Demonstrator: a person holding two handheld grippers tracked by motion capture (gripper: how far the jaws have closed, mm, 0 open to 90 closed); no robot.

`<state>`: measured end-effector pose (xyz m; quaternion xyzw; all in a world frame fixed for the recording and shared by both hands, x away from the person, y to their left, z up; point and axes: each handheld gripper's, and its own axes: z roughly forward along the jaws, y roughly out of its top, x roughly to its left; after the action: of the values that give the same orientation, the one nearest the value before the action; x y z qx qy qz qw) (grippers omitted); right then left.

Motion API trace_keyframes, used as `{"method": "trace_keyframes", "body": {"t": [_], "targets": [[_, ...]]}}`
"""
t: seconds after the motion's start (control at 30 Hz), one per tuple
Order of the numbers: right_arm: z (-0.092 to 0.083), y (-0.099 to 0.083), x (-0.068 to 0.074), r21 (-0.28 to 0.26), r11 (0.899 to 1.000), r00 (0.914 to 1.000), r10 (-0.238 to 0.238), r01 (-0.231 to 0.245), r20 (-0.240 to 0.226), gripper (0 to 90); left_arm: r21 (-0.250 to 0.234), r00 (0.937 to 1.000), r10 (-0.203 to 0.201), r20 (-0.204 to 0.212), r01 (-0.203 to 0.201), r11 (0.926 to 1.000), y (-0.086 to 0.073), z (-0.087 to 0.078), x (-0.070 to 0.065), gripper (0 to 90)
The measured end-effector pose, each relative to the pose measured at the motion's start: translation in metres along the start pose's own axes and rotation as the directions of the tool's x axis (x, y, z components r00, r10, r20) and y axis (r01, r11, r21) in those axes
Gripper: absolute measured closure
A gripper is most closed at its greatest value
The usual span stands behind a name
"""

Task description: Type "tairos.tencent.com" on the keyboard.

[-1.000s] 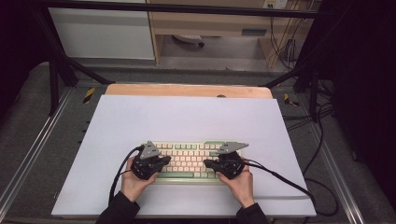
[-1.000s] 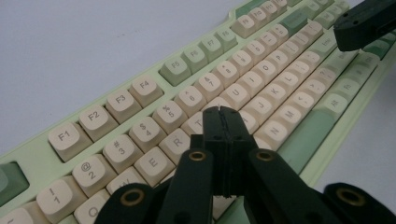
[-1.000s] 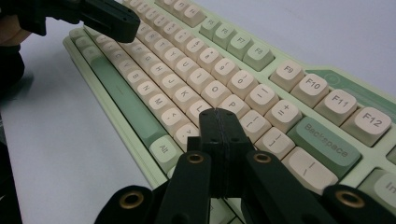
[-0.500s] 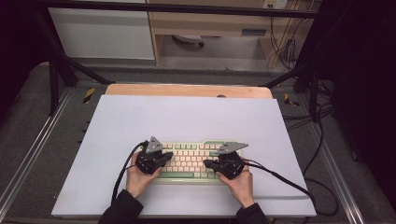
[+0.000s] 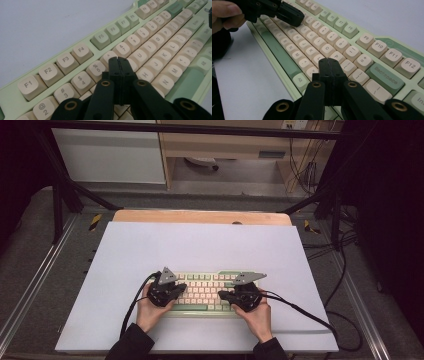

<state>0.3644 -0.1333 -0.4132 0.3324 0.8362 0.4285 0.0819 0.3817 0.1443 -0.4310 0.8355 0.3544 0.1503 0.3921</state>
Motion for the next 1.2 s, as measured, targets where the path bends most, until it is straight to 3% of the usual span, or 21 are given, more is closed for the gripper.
{"method": "trace_keyframes", "body": {"t": [0.8,1.2], "targets": [[-0.001,0.000,0.001,0.000,1.000,1.0000,-0.002,0.002,-0.005,90.0,-0.041,0.9994,-0.034,-0.002,0.034,0.9986,-0.008,-0.029,0.015,90.0],[0.001,-0.001,0.001,0.005,1.000,1.0000,-0.005,0.005,-0.004,90.0,-0.032,0.9987,-0.044,-0.027,0.043,0.9985,-0.013,-0.030,0.023,90.0]]}}
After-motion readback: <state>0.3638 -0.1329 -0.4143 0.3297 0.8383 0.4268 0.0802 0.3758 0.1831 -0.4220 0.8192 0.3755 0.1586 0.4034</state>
